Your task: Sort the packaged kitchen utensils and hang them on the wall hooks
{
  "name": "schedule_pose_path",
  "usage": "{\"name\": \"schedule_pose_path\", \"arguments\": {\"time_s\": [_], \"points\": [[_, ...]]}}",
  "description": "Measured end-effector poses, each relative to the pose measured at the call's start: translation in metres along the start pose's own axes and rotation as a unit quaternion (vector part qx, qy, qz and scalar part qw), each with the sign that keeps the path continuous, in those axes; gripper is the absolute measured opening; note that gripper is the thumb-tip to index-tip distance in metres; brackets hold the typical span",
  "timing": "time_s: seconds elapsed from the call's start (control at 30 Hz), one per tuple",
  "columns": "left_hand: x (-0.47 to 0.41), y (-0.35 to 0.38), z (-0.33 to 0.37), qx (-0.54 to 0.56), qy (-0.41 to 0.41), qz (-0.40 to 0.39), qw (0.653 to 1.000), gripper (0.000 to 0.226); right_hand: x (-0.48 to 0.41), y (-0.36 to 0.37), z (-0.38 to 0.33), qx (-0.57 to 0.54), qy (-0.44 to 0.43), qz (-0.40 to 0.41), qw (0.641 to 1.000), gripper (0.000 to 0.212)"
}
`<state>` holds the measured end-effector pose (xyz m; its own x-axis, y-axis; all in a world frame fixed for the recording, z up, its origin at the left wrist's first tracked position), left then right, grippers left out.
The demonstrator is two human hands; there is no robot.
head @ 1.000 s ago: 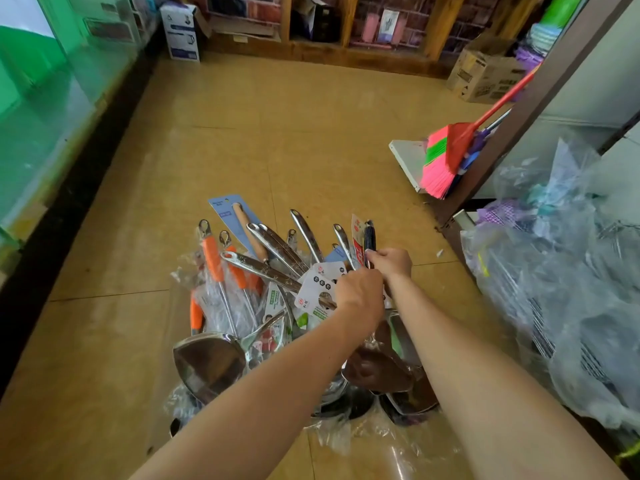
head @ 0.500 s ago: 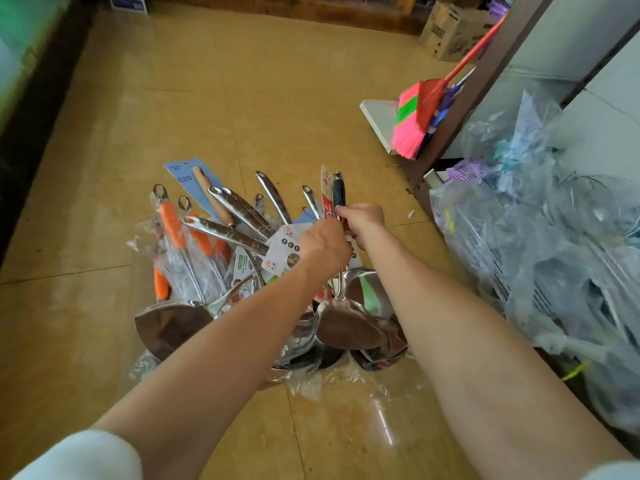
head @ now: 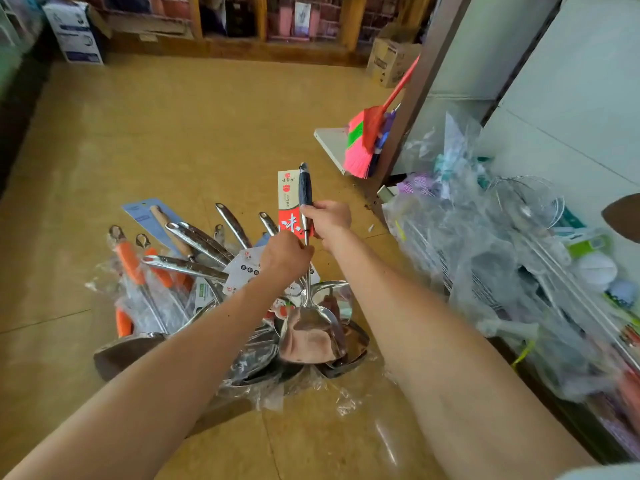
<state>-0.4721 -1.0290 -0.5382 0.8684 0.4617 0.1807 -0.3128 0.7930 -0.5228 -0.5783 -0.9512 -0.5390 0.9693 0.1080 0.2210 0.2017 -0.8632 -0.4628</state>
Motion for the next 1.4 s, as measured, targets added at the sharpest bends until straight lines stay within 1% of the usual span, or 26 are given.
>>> {"name": "schedule_pose_path", "arguments": {"time_s": [0.07,0.1,0.17,0.23,0.33,0.43,0.5,0.6,0.67,0.77,0.83,1.07,1.17,1.4], "points": [[0.005,-0.001,0.007,0.064,0.003,-0.015,0.998,0.034,0.005,-0.011,-0.008,-0.013,-0.012,0.008,1.000,0.018],[0.007,-0.001,0.010,0.111,0.001,-0.022,0.994,0.033,0.008,-0.018,-0.012,-0.023,-0.017,0.009,1.000,0.020],[0.017,0.001,0.018,0.202,-0.013,-0.044,0.978,0.026,0.014,-0.031,-0.021,-0.034,-0.029,0.011,0.999,0.023],[0.026,0.002,0.028,0.248,-0.013,-0.056,0.967,0.020,0.021,-0.043,-0.028,-0.042,-0.039,0.016,0.998,0.024],[0.042,0.002,0.049,0.255,0.004,-0.067,0.965,0.016,0.033,-0.066,-0.037,-0.052,-0.050,0.019,0.997,0.034],[0.058,0.004,0.074,0.242,0.030,-0.076,0.967,0.015,0.049,-0.097,-0.046,-0.059,-0.074,0.037,0.995,0.036],[0.069,0.008,0.094,0.237,0.054,-0.081,0.967,0.015,0.062,-0.126,-0.052,-0.064,-0.097,0.063,0.991,0.032],[0.087,0.017,0.127,0.231,0.093,-0.084,0.965,0.012,0.085,-0.171,-0.062,-0.077,-0.121,0.089,0.986,0.019],[0.100,0.025,0.148,0.234,0.116,-0.085,0.961,0.013,0.102,-0.202,-0.067,-0.099,-0.129,0.103,0.981,0.018],[0.119,0.040,0.182,0.260,0.134,-0.103,0.951,0.010,0.125,-0.246,-0.076,-0.101,-0.148,0.136,0.974,0.033],[0.133,0.050,0.206,0.274,0.150,-0.115,0.943,0.009,0.141,-0.274,-0.083,-0.094,-0.161,0.158,0.970,0.037],[0.185,0.079,0.291,0.315,0.211,-0.171,0.909,0.015,0.201,-0.379,-0.094,-0.069,-0.219,0.222,0.948,0.031],[0.212,0.098,0.325,0.320,0.232,-0.196,0.898,0.015,0.220,-0.423,-0.089,-0.064,-0.221,0.251,0.940,0.034],[0.279,0.150,0.399,0.339,0.269,-0.254,0.865,0.011,0.273,-0.527,-0.073,-0.064,-0.232,0.320,0.916,0.028]]}}
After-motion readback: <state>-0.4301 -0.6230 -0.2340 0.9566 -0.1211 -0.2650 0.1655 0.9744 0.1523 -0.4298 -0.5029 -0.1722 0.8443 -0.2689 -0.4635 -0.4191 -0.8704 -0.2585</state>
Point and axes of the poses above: each hand's wrist, its own x-axis away from the middle knuckle, its own y-axis out of the palm, z = x × y, the point moved 7 cm from there along -x, towards the middle knuckle, and after that the axes turned 13 degrees about x, right-handed, at the moved point
